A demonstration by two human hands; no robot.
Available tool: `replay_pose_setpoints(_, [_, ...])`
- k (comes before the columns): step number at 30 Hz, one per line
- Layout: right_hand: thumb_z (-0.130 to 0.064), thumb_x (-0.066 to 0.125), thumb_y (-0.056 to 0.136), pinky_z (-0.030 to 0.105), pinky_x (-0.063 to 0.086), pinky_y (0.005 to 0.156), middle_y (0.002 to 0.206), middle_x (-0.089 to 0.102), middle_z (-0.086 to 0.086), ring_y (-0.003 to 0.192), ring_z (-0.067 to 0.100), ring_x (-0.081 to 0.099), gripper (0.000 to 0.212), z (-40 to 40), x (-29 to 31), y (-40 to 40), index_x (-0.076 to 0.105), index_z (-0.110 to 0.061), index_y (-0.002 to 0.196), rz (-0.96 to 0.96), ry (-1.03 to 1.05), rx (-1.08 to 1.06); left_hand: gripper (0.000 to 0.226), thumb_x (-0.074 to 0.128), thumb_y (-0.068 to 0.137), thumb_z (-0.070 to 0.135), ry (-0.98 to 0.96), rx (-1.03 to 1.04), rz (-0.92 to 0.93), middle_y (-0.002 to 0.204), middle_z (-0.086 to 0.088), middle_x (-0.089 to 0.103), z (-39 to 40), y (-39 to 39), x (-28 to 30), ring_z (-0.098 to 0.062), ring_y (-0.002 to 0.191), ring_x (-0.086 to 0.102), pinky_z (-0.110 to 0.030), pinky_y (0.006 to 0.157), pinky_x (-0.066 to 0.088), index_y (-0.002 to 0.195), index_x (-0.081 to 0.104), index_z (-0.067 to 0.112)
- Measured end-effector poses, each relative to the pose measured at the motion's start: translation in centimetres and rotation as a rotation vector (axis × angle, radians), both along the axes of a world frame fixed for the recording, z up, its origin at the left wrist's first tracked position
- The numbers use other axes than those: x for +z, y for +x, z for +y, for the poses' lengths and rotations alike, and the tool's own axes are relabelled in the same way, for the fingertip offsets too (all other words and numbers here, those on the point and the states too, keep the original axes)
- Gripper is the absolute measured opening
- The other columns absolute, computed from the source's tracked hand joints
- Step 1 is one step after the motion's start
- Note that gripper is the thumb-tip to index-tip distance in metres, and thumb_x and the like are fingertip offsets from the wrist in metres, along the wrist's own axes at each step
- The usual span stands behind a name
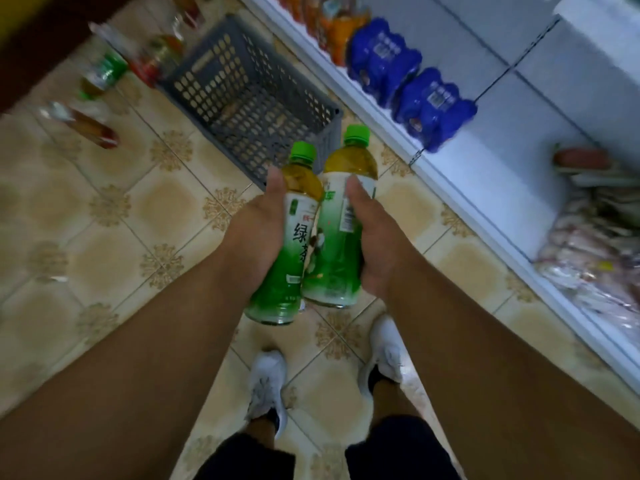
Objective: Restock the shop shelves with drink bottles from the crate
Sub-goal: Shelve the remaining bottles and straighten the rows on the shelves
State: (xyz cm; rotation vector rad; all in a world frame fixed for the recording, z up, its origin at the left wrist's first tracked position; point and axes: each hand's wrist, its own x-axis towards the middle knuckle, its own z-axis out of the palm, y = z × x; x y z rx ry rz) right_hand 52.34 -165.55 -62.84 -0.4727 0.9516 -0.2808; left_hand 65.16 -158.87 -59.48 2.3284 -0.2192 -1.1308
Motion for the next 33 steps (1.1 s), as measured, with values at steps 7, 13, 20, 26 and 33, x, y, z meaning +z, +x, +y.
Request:
replay_pose_setpoints(7, [-0.057, 0.073, 0.071, 0.049, 0.059, 0.082, 0.114, 0.074, 0.016, 0.102, 0.034, 0.073, 0.063, -2.5, 21.7, -5.2, 0.07, -0.015, 0.117, -0.031, -0.099, 0.011, 0.068, 0.042, 0.082, 0.087, -0.332, 0.133, 0.423, 0.09, -0.01, 0.08, -0.3, -3.8, 20.7, -0.028, 0.081, 0.078, -0.041, 0.066, 0.062, 0.082, 0.082, 0.031])
replay_pose_setpoints(13, [-0.058, 0.063, 0.08, 0.051, 0.059, 0.086, 0.125, 0.068, 0.021, 0.113, 0.038, 0.068, 0.064, -3.9, 34.8, -7.6, 0.072, -0.01, 0.122, -0.215, -0.111, 0.089, 0.065, 0.077, 0.065, 0.062, -0.653, 0.09, 0.596, 0.116, -0.022, 0.074, -0.9, -5.2, 32.7, -0.037, 0.102, 0.073, -0.052, 0.084, 0.061, 0.107, 0.079, 0.012])
replay_pose_setpoints(20, [-0.049, 0.072, 0.081, 0.067, 0.045, 0.103, 0.123, 0.067, 0.028, 0.115, 0.047, 0.064, 0.064, -2.4, 42.9, -6.8, 0.065, -0.004, 0.126, -0.264, -0.349, -0.013, 0.061, 0.066, 0.077, 0.059, -0.808, 0.076, 0.682, 0.123, -0.027, 0.069, 0.0, -4.4, 39.8, -0.039, 0.108, 0.07, -0.056, 0.086, 0.06, 0.109, 0.079, 0.008])
replay_pose_setpoints(26, [-0.055, 0.06, 0.087, 0.054, 0.06, 0.081, 0.115, 0.072, 0.022, 0.102, 0.038, 0.072, 0.06, 1.8, 46.5, -6.1, 0.065, -0.009, 0.125, -0.294, -0.33, -0.096, 0.066, 0.06, 0.08, 0.063, -0.858, 0.039, 0.624, 0.118, -0.025, 0.072, 2.5, -2.4, 42.7, -0.04, 0.104, 0.072, -0.052, 0.08, 0.061, 0.112, 0.076, 0.008])
replay_pose_setpoints(33, [-0.045, 0.078, 0.077, 0.064, 0.051, 0.095, 0.12, 0.069, 0.027, 0.109, 0.045, 0.067, 0.065, 6.1, 48.5, -6.6, 0.065, -0.003, 0.125, -0.298, -0.496, -0.167, 0.081, 0.06, 0.079, 0.075, -0.814, -0.113, 0.828, 0.125, -0.028, 0.067, 4.6, -2.2, 44.2, -0.045, 0.112, 0.068, -0.061, 0.093, 0.054, 0.122, 0.072, 0.007])
